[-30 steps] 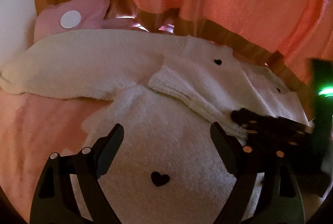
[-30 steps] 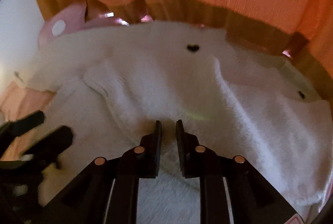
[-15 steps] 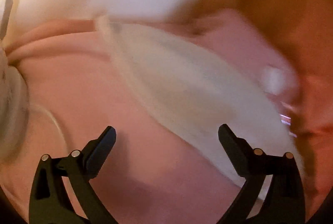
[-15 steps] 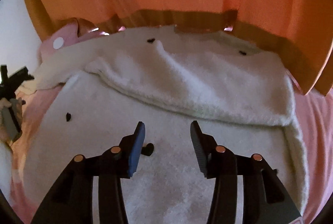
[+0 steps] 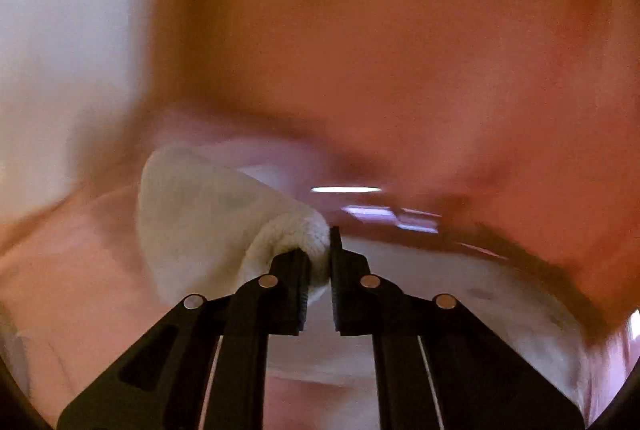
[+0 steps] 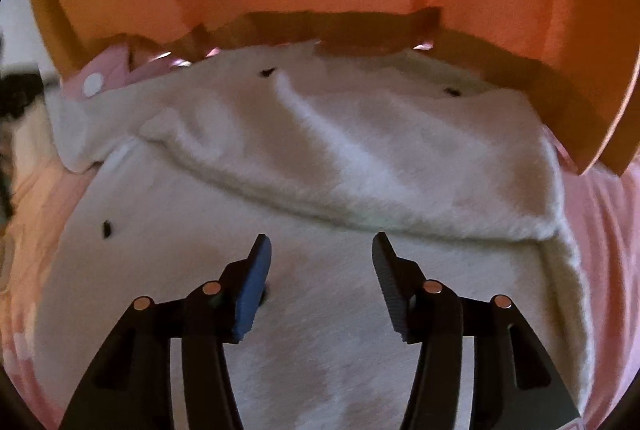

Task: Fold small clothes
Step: 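Fold the held sleeve across the sweater body with the left tool, then release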

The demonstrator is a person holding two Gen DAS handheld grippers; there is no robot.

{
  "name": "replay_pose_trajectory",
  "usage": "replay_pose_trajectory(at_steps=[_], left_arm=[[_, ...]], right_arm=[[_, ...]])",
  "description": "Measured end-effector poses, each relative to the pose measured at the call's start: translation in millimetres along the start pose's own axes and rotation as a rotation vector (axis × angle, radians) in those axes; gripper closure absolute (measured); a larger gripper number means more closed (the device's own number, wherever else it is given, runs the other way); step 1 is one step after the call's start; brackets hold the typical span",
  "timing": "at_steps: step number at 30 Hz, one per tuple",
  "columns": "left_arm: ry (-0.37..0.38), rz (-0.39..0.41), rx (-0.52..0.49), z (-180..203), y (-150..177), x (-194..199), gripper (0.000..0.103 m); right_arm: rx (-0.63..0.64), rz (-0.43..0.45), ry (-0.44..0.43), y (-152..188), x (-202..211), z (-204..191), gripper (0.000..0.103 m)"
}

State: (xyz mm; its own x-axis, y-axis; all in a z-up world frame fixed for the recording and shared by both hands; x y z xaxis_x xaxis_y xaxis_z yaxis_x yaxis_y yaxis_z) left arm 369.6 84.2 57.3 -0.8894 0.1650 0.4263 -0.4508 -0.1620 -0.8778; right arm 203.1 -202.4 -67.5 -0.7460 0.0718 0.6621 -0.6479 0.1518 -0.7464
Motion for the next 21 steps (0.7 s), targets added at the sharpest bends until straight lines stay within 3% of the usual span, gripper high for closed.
replay_pose_trajectory(at_steps=[2, 4, 6, 9, 11, 13, 16, 21], left_arm=[[0.152, -0.040, -0.107, 91.9, 22.1, 6.1, 0.095], [0.262, -0.133, -0.214, 177.8, 76.2, 2.6, 0.095], [0.308, -0.217, -0.278, 226.0, 128.3, -7.9, 0.095], [0.332, -0.297, -0.331, 268.1, 187.7, -21.7, 0.089], [0.322, -0.300, -0.343, 274.6, 200.2, -33.4, 0.084], [0.336, -0.285, -0.327, 270.9, 196.4, -33.7, 0.063], [0.307, -0.231, -0.293, 234.9, 181.9, -21.4, 0.048], [0.185, -0.265, -0.163, 167.4, 158.1, -38.2, 0.045]], right_arm=[[0.002, 0.020, 0.032, -15.2, -0.3, 15.0, 0.048], [-0.023, 0.047, 0.065, -37.5, -0.6, 38.4, 0.048], [-0.102, 0.074, 0.060, -64.2, 2.4, 70.3, 0.048], [-0.176, 0.070, -0.013, -88.2, 1.6, 93.5, 0.043], [-0.180, 0.033, -0.099, -95.2, -6.0, 91.6, 0.041], [-0.146, -0.010, -0.149, -92.9, -17.2, 81.0, 0.041], [-0.074, -0.051, -0.111, -83.2, -38.5, 72.1, 0.040], [-0.177, -0.107, -0.091, -69.1, -74.4, 77.8, 0.040]])
Point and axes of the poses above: each gripper's, at about its wrist camera, not at the fingertips, and x roughly against the way its jaws point, z to its right, y to its underside, the point moved 9 cm from there along -x, roughly the way its jaws point, and after that the axes turned 6 degrees about z, right-handed, at the moved point
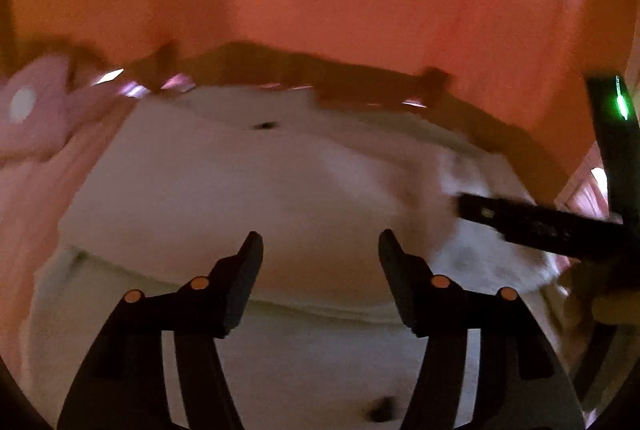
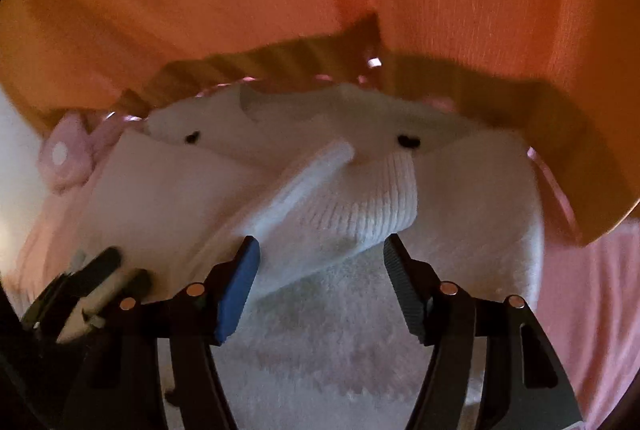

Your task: Fold small clothes

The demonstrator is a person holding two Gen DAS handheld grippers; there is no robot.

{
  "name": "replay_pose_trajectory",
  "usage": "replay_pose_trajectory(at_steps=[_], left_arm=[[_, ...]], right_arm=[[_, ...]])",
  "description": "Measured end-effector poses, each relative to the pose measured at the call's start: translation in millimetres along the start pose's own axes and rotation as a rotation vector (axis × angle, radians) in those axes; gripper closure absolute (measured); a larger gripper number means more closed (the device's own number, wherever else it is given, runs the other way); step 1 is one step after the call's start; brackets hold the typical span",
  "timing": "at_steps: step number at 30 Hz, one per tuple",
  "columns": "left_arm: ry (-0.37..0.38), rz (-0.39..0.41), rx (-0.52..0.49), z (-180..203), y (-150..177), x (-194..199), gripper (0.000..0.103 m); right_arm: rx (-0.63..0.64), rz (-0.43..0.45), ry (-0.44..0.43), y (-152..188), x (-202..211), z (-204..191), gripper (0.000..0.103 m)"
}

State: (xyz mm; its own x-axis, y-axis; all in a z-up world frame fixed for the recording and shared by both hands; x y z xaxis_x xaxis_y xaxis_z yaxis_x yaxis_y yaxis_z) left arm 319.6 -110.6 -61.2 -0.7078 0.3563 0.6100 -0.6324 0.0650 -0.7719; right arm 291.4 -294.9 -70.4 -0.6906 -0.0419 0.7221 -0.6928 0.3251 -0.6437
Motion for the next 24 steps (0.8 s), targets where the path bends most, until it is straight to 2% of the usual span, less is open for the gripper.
replay_pose_trajectory(at_steps=[2, 4, 7, 9, 10, 12, 13, 15, 16, 17, 19, 21, 22, 23, 24], left_arm=[[-0.015, -0.025, 0.089, -24.5, 4.3, -4.5, 0.045], [0.000, -0.020, 0.184, -45.3, 4.0, -3.4, 0.045], [-0.002, 0.005, 0.222, -56.7, 2.1, -0.7, 0.044], [-0.005, -0.003, 0.215, -56.2, 3.6, 2.4, 0.044], [-0.005, -0.007, 0.215, -55.9, 4.4, 1.5, 0.044], [-0.014, -0.020, 0.209, -57.5, 9.4, 1.2, 0.044], [-0.019, -0.026, 0.205, -57.9, 12.4, 2.1, 0.044], [-0.026, -0.034, 0.195, -59.5, 12.8, -4.2, 0.044], [-0.027, -0.037, 0.184, -60.4, 14.6, -3.5, 0.044], [-0.028, -0.039, 0.172, -61.2, 15.7, -3.1, 0.044], [-0.026, -0.044, 0.154, -61.8, 17.6, -2.5, 0.044], [-0.020, -0.045, 0.145, -61.0, 18.2, -1.2, 0.044], [-0.015, -0.047, 0.141, -59.1, 18.8, -1.2, 0.044], [-0.011, -0.049, 0.135, -56.4, 19.7, -1.0, 0.044], [-0.019, -0.053, 0.124, -53.8, 21.4, -0.9, 0.043]], right_arm=[[-0.090, -0.020, -0.043, 3.3, -8.5, 3.1, 0.040], [-0.176, 0.004, -0.086, 2.1, -2.0, 3.8, 0.040], [-0.219, 0.071, -0.105, -2.9, 14.2, -1.7, 0.039], [-0.195, 0.095, -0.087, -6.4, 18.1, -11.6, 0.038], [-0.134, 0.096, -0.064, -8.4, 15.5, -25.2, 0.036], [-0.036, 0.073, -0.011, -7.7, 4.2, -40.3, 0.035], [0.025, 0.034, 0.037, -5.1, -9.9, -46.4, 0.034], [0.082, -0.013, 0.094, 3.0, -29.9, -46.4, 0.043], [0.092, 0.006, 0.127, 1.3, -29.4, -41.2, 0.068], [0.082, 0.030, 0.123, -2.2, -21.9, -37.0, 0.095], [-0.006, 0.119, 0.043, -10.9, 14.6, -25.0, 0.095], [-0.034, 0.193, 0.045, -9.3, 46.1, -3.8, 0.095], [-0.049, 0.182, 0.077, 0.2, 46.7, 14.0, 0.094], [-0.054, 0.140, 0.101, 9.4, 38.1, 25.5, 0.087], [-0.062, 0.050, 0.127, 26.2, 20.7, 39.3, 0.084]])
Point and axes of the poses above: each gripper's, at about its wrist camera, not at the fingertips, and x roughly against the way its jaws point, z to its right, y to its underside, the point moved 9 cm from there along -x, roughly the way its jaws point, and after that the axes turned 6 degrees about z, right-handed, at the moved point
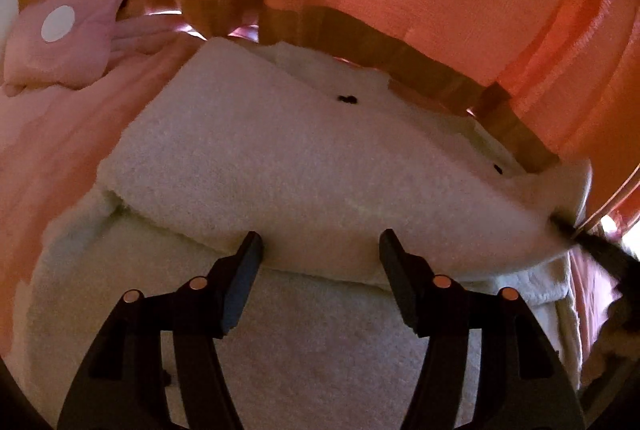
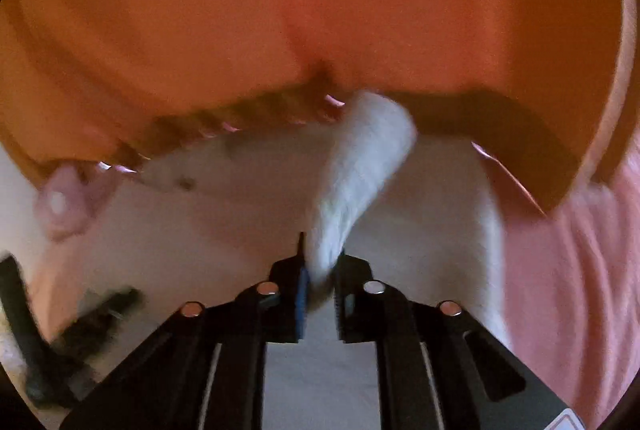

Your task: Fold small clothes

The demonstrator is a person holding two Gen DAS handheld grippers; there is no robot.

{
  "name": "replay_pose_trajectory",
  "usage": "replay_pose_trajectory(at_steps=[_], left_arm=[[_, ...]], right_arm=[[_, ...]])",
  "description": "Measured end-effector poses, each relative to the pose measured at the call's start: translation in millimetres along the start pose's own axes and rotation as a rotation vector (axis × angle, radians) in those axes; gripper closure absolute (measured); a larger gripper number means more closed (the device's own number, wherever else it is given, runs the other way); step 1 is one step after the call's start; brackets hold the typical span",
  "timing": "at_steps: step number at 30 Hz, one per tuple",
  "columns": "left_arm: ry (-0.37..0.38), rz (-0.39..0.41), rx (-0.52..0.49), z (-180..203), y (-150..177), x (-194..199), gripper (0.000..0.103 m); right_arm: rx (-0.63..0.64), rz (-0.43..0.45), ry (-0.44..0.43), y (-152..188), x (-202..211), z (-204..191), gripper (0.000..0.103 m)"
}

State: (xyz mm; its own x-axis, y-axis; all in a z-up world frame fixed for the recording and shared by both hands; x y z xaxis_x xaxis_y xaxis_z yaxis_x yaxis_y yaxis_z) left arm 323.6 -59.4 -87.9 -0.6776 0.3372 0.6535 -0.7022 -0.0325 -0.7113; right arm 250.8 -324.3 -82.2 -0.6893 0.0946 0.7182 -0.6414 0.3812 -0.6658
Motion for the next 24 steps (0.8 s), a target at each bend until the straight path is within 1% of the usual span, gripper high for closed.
replay_pose_trajectory(at_steps=[1, 2, 3, 5, 6, 7, 8, 9, 10, 11, 13, 14, 15, 16, 18, 19, 20, 21, 23, 24], left_arm=[[-0.003, -0.005, -0.007, 2.4, 2.2, 0.3, 0.040], [0.004, -0.009, -0.008, 4.3, 4.0, 0.8, 0.038], [0.018, -0.017, -0.004, 7.0, 6.1, 2.0, 0.036], [0.023, -0.020, 0.004, 7.8, 6.5, 3.1, 0.034], [0.021, -0.017, 0.012, 6.5, 5.7, 3.4, 0.034], [0.020, -0.019, 0.018, 5.1, 5.4, 3.1, 0.034], [0.020, -0.019, 0.021, 3.9, 5.4, 2.7, 0.034], [0.015, -0.019, 0.020, 2.3, 5.3, 2.3, 0.034], [0.005, -0.019, 0.015, 0.5, 5.4, 1.7, 0.034], [0.000, -0.019, 0.010, -0.1, 5.2, 1.4, 0.034], [-0.027, -0.012, -0.018, -1.4, 4.6, 1.3, 0.035], [-0.032, -0.012, -0.032, -0.6, 4.7, 0.8, 0.035], [-0.037, -0.014, -0.049, 0.7, 5.6, -0.3, 0.035], [-0.043, -0.015, -0.060, 1.4, 6.2, -1.0, 0.035], [-0.055, -0.019, -0.086, 3.6, 8.8, -2.3, 0.035], [-0.060, -0.024, -0.094, 4.7, 10.8, -2.6, 0.035], [-0.060, -0.027, -0.097, 5.7, 11.8, -2.5, 0.035], [-0.062, -0.027, -0.102, 6.8, 12.4, -1.6, 0.035], [-0.072, -0.018, -0.123, 9.4, 11.4, 0.8, 0.035], [-0.078, -0.009, -0.134, 11.5, 10.2, 3.4, 0.035]], right_arm=[[-0.039, -0.032, -0.027, 12.3, -9.1, 8.3, 0.082], [-0.063, -0.003, -0.047, 10.6, -4.3, 10.4, 0.080], [-0.096, 0.008, -0.064, 6.4, 0.8, 12.4, 0.077], [-0.165, 0.031, -0.109, -4.1, 4.7, 13.2, 0.062], [-0.192, 0.030, -0.141, -10.9, 2.1, 11.3, 0.060], [-0.193, 0.024, -0.140, -13.4, -2.7, 9.8, 0.059], [-0.184, 0.012, -0.122, -15.2, -10.2, 9.6, 0.059], [-0.170, -0.004, -0.108, -14.9, -16.5, 11.8, 0.063], [-0.145, -0.021, -0.104, -16.9, -22.3, 6.6, 0.094], [-0.125, 0.001, -0.103, -23.0, -19.1, -1.1, 0.095], [-0.040, 0.156, -0.132, -50.7, 14.6, -24.7, 0.095], [-0.002, 0.237, -0.144, -61.7, 41.6, -32.1, 0.095], [0.014, 0.276, -0.138, -65.0, 49.4, -32.3, 0.096], [0.029, 0.254, -0.094, -61.4, 39.2, -25.6, 0.096], [0.040, 0.071, -0.015, -36.8, -8.2, -6.3, 0.095], [0.022, -0.031, 0.013, -17.3, -31.5, 6.6, 0.095], [0.004, 0.000, -0.008, -15.6, -27.8, 9.6, 0.094], [-0.002, 0.037, 0.004, -19.1, -15.4, 11.6, 0.092], [-0.023, 0.098, 0.026, -23.3, 7.6, 16.7, 0.080], [-0.013, 0.133, 0.067, -24.0, 23.9, 19.0, 0.078]])
Point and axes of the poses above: each gripper's, at about its wrist camera, not at the fingertips, and x roughly against the way its jaws point, z to its right, y to its underside, the point moved 9 cm from there along -x, roughly the way its jaws point, and after that the axes turned 6 degrees about z, right-handed, at the moved point
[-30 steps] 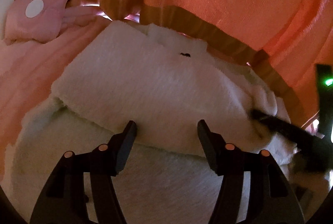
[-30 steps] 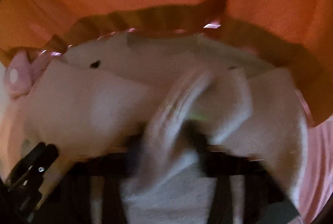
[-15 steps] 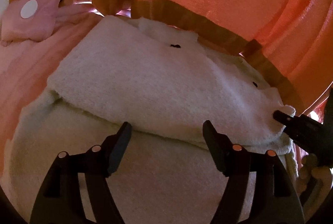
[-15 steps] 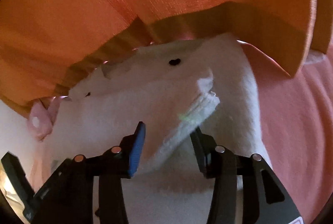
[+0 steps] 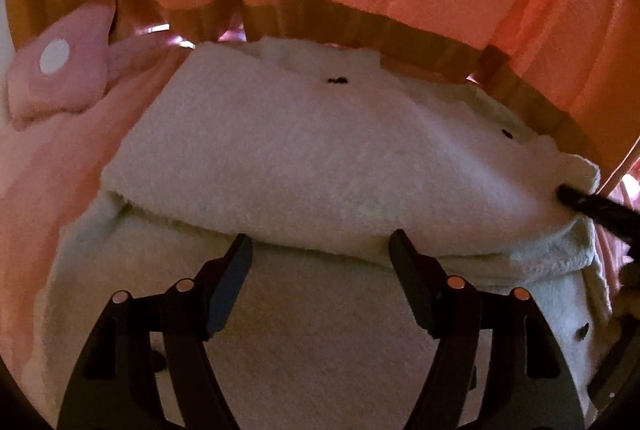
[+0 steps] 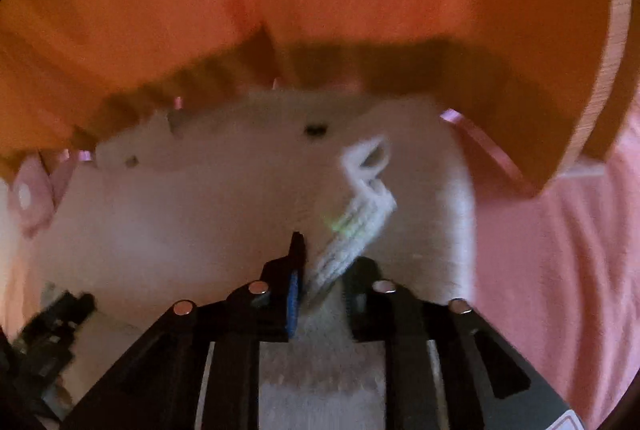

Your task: Fold small clothes

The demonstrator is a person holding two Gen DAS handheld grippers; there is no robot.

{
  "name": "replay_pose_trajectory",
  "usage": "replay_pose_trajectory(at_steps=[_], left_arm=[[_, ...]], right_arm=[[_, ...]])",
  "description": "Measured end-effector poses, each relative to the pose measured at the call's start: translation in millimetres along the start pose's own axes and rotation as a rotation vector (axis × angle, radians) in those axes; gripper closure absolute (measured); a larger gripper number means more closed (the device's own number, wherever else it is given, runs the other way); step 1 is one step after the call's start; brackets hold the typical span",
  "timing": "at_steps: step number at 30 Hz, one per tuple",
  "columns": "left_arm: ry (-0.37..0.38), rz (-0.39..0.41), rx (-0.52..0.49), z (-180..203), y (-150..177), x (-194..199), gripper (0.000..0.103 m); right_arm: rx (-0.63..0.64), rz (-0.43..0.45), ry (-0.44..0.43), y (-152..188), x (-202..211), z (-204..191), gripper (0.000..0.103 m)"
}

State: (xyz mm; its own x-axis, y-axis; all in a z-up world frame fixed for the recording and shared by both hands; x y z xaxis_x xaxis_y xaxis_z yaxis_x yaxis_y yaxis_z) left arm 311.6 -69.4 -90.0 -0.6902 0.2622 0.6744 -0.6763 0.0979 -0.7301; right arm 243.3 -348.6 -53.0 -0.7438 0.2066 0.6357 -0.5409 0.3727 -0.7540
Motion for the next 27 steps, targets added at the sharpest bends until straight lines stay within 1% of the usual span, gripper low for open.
replay_pose_trajectory(at_steps=[1, 2, 3, 4, 6, 7, 8, 9, 10, 12, 14, 15, 16, 17, 18, 19, 21, 22, 23, 24, 25, 26, 27], left_arm=[[0.000, 0.008, -0.013, 3.6, -1.3, 3.1, 0.035], [0.007, 0.014, -0.029, 8.1, -2.2, 5.5, 0.035], [0.008, 0.019, -0.052, 13.6, -2.5, 8.3, 0.035], [-0.001, 0.021, -0.078, 18.3, -2.1, 10.3, 0.035], [-0.019, 0.020, -0.107, 23.3, -0.5, 11.2, 0.034], [-0.025, 0.017, -0.109, 23.4, 0.7, 10.9, 0.034], [-0.028, 0.015, -0.106, 22.6, 0.9, 10.9, 0.034], [-0.038, 0.014, -0.100, 19.1, 0.4, 11.0, 0.035], [-0.052, 0.020, -0.094, 12.9, -2.0, 11.8, 0.034], [-0.087, 0.039, -0.094, 1.6, -9.2, 13.3, 0.034], [-0.123, 0.048, -0.087, -9.4, -15.6, 11.9, 0.034], [-0.139, 0.043, -0.082, -14.9, -16.8, 9.5, 0.034], [-0.151, 0.032, -0.081, -19.5, -15.5, 6.1, 0.034], [-0.156, 0.023, -0.084, -21.6, -13.3, 3.6, 0.034], [-0.161, 0.008, -0.089, -23.3, -9.2, 0.3, 0.034], [-0.163, 0.000, -0.096, -23.7, -6.0, -1.2, 0.034], [-0.173, 0.007, -0.106, -22.2, -5.7, 0.2, 0.034], [-0.179, 0.011, -0.115, -20.4, -6.3, 1.1, 0.034], [-0.183, 0.018, -0.126, -18.2, -7.4, 2.4, 0.034], [-0.187, 0.020, -0.132, -16.9, -7.0, 2.7, 0.034], [-0.191, 0.022, -0.138, -16.3, -6.1, 2.8, 0.034], [-0.192, 0.019, -0.144, -16.6, -4.6, 2.3, 0.034], [-0.190, 0.015, -0.141, -17.3, -3.7, 2.0, 0.034]], right_arm=[[0.015, 0.034, 0.041, -1.5, 11.4, 2.5, 0.078], [0.037, 0.070, 0.068, -3.5, 24.5, 1.8, 0.076], [0.068, 0.081, 0.054, -3.2, 32.1, -3.7, 0.076], [0.118, 0.067, 0.015, 0.1, 34.4, -19.1, 0.080], [0.185, 0.045, -0.034, 7.7, 29.0, -44.0, 0.082], [0.214, 0.016, -0.034, 14.2, 16.2, -55.7, 0.082], [0.227, -0.041, -0.029, 25.1, -0.6, -59.6, 0.082], [0.223, -0.104, -0.029, 42.3, -15.6, -59.8, 0.082], [0.211, -0.070, -0.025, 46.2, -15.9, -57.6, 0.082], [0.257, -0.063, 0.002, 43.9, -7.4, -63.0, 0.082], [0.222, 0.003, -0.058, 27.7, 8.3, -70.7, 0.082], [0.200, 0.010, -0.082, 24.7, 11.6, -73.2, 0.082], [0.201, -0.021, -0.101, 29.6, 5.6, -76.9, 0.082], [0.213, -0.070, -0.103, 40.5, -5.4, -77.6, 0.082], [0.221, -0.100, -0.095, 51.4, -12.6, -78.6, 0.081], [0.236, -0.059, -0.081, 51.4, -9.4, -80.6, 0.081], [0.273, -0.050, -0.056, 47.1, -0.6, -87.0, 0.081], [0.265, -0.021, -0.086, 41.5, 7.6, -92.8, 0.080], [0.257, -0.011, -0.108, 39.4, 10.7, -97.5, 0.080], [0.263, -0.028, -0.110, 41.6, 7.6, -100.2, 0.080], [0.275, -0.064, -0.103, 50.5, 0.0, -100.5, 0.080], [0.282, -0.072, -0.094, 55.5, -5.5, -99.5, 0.080], [0.293, -0.055, -0.086, 56.4, -5.1, -100.5, 0.080]])
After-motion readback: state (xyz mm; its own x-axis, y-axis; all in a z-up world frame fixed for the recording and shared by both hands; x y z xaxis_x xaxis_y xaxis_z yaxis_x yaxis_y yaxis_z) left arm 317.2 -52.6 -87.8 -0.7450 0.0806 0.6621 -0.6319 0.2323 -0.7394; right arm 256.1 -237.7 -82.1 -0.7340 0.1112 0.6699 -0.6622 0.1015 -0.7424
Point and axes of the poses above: each gripper's, at about its wrist camera, not at the fingertips, and x roughly against the way its jaws point, z to its right, y to its underside, the point moved 9 cm from there along -x, roughly the way its jaws point, and after that the axes turned 6 degrees about z, right-handed, at the moved point
